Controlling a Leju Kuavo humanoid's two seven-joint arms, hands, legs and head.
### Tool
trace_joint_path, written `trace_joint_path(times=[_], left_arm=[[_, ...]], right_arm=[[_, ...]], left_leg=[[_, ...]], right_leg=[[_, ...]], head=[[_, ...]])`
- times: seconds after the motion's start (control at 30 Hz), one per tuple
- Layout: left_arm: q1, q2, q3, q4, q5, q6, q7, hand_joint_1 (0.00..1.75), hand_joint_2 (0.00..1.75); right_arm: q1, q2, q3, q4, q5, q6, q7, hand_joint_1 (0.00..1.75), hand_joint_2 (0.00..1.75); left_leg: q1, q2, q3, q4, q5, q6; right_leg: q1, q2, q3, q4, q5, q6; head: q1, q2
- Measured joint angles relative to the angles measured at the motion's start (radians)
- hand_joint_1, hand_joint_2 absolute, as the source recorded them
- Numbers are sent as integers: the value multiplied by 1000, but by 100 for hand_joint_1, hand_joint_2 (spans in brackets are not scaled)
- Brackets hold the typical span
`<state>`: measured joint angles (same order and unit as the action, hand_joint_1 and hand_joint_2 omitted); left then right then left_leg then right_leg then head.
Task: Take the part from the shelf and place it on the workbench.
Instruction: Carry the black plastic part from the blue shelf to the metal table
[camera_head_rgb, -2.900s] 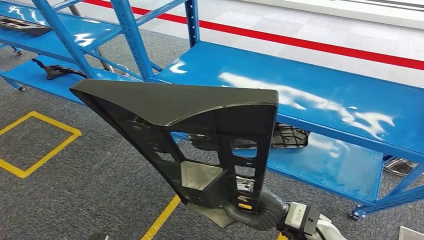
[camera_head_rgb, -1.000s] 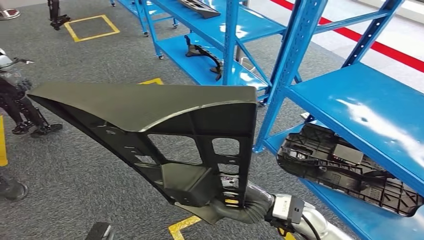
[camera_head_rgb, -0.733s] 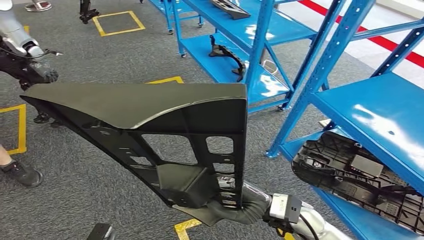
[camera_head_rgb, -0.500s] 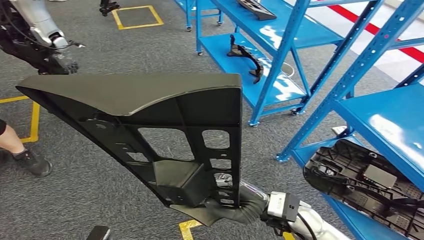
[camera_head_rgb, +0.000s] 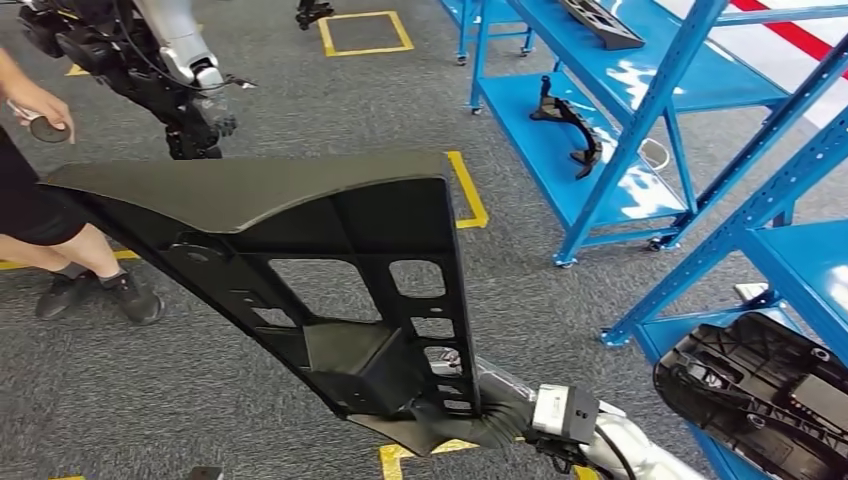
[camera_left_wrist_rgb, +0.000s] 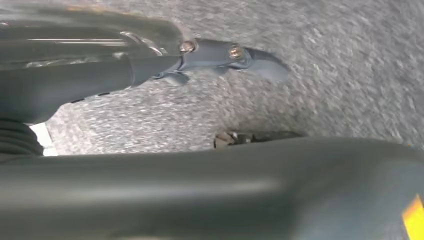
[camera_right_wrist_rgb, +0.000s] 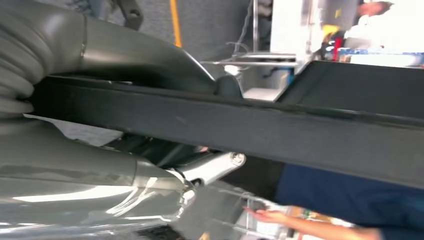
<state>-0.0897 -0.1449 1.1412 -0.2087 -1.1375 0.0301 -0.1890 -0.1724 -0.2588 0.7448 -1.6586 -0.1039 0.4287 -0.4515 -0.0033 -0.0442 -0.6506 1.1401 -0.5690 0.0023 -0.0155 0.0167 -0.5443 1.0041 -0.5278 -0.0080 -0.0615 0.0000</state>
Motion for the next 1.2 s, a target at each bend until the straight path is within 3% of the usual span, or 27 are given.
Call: trace_joint_path(times=[0.07, 0.1, 0.13, 0.23, 0.3, 0.37, 0.4, 0.47, 0.53, 0.6, 0.63, 0.67, 0.7, 0.77, 0.83, 0.9, 0.97, 1.03, 1.1, 1.13, 1.17, 1.2], left_arm=[[-3, 2, 7, 0, 8, 6, -4, 0, 175], [-2, 3, 10, 0, 10, 9, -5, 0, 175], [0, 5, 12, 0, 12, 12, -5, 0, 175], [3, 9, 18, 0, 12, 17, -3, 0, 175], [0, 10, 21, 0, 12, 21, 4, 0, 175], [3, 13, 23, 0, 12, 24, 12, 0, 175], [6, 16, 24, 0, 12, 25, 16, 0, 175], [7, 21, 25, 0, 10, 30, 22, 0, 175], [3, 24, 26, 0, 7, 37, 27, 0, 175], [1, 27, 26, 0, 5, 39, 27, 0, 175], [2, 28, 25, 0, 5, 39, 26, 0, 175], [2, 30, 25, 0, 5, 39, 25, 0, 175], [2, 31, 25, 0, 4, 39, 23, 0, 175], [-2, 33, 25, 0, 4, 39, 19, 0, 175], [-3, 34, 25, 0, 5, 38, 13, 0, 175], [1, 36, 25, 0, 5, 36, 10, 0, 175], [2, 38, 25, 0, 5, 36, 8, 0, 175], [-2, 41, 25, 0, 5, 36, 6, 0, 175], [-3, 43, 25, 0, 4, 36, 4, 0, 175], [-2, 43, 25, 0, 4, 35, 3, 0, 175], [-1, 44, 25, 0, 3, 34, 4, 0, 175], [0, 45, 25, 0, 2, 33, 6, 0, 175]], right_arm=[[-3, 0, 2, 3, -4, 4, 0, 175, 175], [-4, -1, 4, 5, -7, 6, 0, 175, 175], [-5, -1, 5, 6, -10, 7, 0, 175, 175], [-10, -1, 9, 8, -16, 8, -5, 175, 175], [-15, -2, 11, 8, -19, 7, -13, 175, 175], [-20, -4, 14, 9, -20, 5, -20, 175, 175], [-21, -4, 14, 8, -21, 4, -24, 175, 175], [-22, -8, 15, 8, -21, 1, -31, 175, 175], [-19, -15, 16, 8, -21, -4, -35, 175, 175], [-14, -22, 17, 9, -20, -8, -37, 175, 175], [-13, -24, 17, 9, -20, -9, -39, 175, 175], [-12, -25, 17, 9, -20, -11, -41, 175, 175], [-12, -25, 17, 9, -20, -11, -44, 175, 175], [-12, -26, 17, 9, -19, -12, -47, 175, 175], [-12, -27, 17, 9, -18, -14, -49, 175, 175], [-12, -26, 17, 9, -17, -16, -51, 175, 175], [-13, -23, 17, 8, -17, -17, -53, 175, 175], [-10, -22, 17, 8, -17, -19, -54, 175, 175], [-6, -22, 18, 8, -16, -22, -56, 175, 175], [-4, -22, 19, 8, -15, -24, -56, 175, 175], [-3, -22, 19, 8, -14, -27, -57, 175, 175], [-2, -22, 20, 8, -13, -28, -57, 175, 175]], left_leg=[[7, 24, -63, 123, -47, -11], [11, 28, -80, 154, -51, -15], [14, 32, -79, 148, -36, -19], [16, 68, 10, -26, 55, -23], [9, 95, 44, -95, 72, -12], [3, 89, 45, -100, 66, 6], [3, 82, 45, -102, 67, 13], [5, 67, 49, -106, 68, 26], [5, 49, 50, -107, 67, 34], [0, 28, 52, -107, 66, 38], [-2, 17, 54, -107, 65, 39], [-3, 5, 57, -107, 64, 39], [-4, -7, 60, -107, 64, 39], [-3, -29, 60, -106, 63, 38], [0, -49, 52, -106, 65, 30], [3, -63, 48, -107, 67, 18], [2, -35, 36, -81, 45, 8], [2, 10, -11, 21, -11, -3], [8, 25, -70, 141, -56, -13], [11, 29, -81, 163, -55, -17], [15, 32, -72, 144, -36, -20], [17, 40, -43, 88, -2, -22]], right_leg=[[1, -30, 4, 0, -5, -3], [1, -44, 7, 0, -8, -2], [0, -56, 9, 1, -11, 0], [-1, -87, 24, 2, -25, 15], [3, -103, 31, 3, -32, 26], [4, -118, 36, 0, -35, 36], [2, -115, 39, 2, -41, 40], [-2, -79, 24, 44, -74, 45], [-2, -37, -37, 164, -134, 42], [0, -25, -102, 277, -162, 37], [2, -23, -115, 286, -148, 34], [4, -19, -109, 258, -117, 30], [6, -8, -87, 196, -72, 26], [8, 38, -42, 75, -10, 18], [9, 66, -24, 25, 1, 15], [8, 48, -18, 13, 0, 11], [5, 24, -10, 3, 3, 3], [4, -5, -4, -1, 1, -3], [4, -34, 0, -1, -3, -5], [3, -47, 1, 0, -6, -4], [3, -58, 4, 0, -8, -2], [1, -69, 8, 0, -12, 2]], head=[[0, 0], [0, 0], [0, 0], [0, 0], [0, 0], [0, 0], [0, 0], [0, 0], [0, 0], [1, 0], [0, 0], [0, 0], [0, 0], [0, 0], [0, 0], [0, 0], [0, 0], [0, 0], [0, 0], [0, 0], [0, 0], [0, 0]])
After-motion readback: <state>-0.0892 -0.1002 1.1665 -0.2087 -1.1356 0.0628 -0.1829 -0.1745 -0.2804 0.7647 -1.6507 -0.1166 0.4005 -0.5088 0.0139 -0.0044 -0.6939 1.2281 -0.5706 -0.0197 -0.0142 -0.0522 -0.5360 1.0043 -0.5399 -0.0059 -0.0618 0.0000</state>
